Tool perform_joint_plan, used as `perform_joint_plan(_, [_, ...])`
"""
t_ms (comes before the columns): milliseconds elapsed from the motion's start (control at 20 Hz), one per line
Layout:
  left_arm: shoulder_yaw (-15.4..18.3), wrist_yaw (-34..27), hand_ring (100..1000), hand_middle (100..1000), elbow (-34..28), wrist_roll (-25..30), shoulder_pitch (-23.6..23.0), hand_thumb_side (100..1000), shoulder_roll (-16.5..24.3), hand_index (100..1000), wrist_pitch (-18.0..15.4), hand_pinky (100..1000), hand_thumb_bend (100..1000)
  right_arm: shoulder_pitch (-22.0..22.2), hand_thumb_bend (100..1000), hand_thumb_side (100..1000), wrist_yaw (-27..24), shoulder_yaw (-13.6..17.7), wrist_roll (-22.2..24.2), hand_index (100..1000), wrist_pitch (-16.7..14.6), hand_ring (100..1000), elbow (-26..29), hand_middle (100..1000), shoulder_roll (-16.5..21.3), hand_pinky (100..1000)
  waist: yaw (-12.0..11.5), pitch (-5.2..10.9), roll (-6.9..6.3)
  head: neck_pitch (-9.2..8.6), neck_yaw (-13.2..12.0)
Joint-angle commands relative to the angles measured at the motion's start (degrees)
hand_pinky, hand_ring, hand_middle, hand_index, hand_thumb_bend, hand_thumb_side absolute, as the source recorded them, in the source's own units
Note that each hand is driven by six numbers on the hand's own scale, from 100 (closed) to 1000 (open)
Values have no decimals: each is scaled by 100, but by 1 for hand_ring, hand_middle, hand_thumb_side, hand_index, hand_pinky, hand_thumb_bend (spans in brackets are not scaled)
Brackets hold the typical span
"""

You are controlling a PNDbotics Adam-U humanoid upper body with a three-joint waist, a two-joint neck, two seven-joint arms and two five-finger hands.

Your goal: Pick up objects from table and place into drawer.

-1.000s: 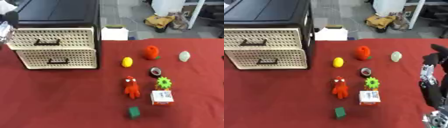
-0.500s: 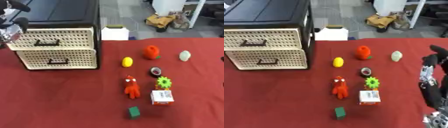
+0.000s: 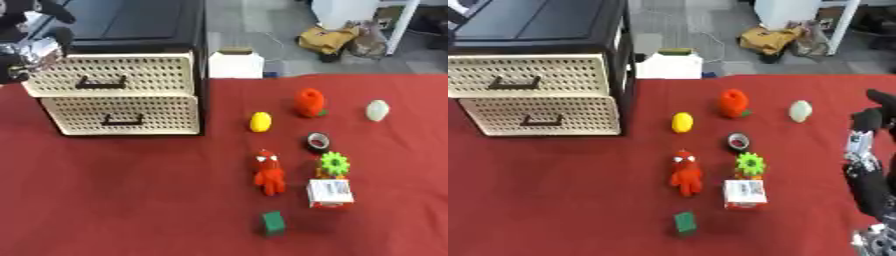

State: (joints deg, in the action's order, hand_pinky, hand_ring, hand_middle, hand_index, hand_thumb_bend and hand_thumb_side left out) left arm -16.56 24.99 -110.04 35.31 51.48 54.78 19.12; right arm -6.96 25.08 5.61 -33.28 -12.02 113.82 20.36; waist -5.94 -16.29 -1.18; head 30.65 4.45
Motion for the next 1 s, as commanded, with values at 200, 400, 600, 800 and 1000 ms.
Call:
perform_joint_plan(200, [-171,-7,100,100,431,683,403,1000,-101,914,-43,100,100,0,100,799,59,1,26,757,14,553,77,459,145,559,8,103,-7,18,-71])
perform_joint_plan(400, [-226,120,100,100,644,989,559,1000,-203,890,29,100,100,1,100,796,68,-6,30,757,23,552,77,458,135,559,7,88,-16,23,-90])
perform_joint_plan(600, [-244,267,100,100,764,1255,645,1000,-273,876,39,100,100,2,100,793,68,-12,37,756,38,551,77,457,122,558,-3,77,-18,19,-104])
perform_joint_plan(800, [-286,257,100,100,966,1597,709,1000,-346,876,1,100,100,1,100,793,69,-16,42,756,41,551,77,457,120,558,5,73,-21,12,-117])
perform_joint_plan(1000, [-355,148,100,100,1307,1662,835,1000,-461,854,-124,100,100,5,100,792,71,-22,47,756,42,551,77,456,112,558,16,72,-23,13,-130])
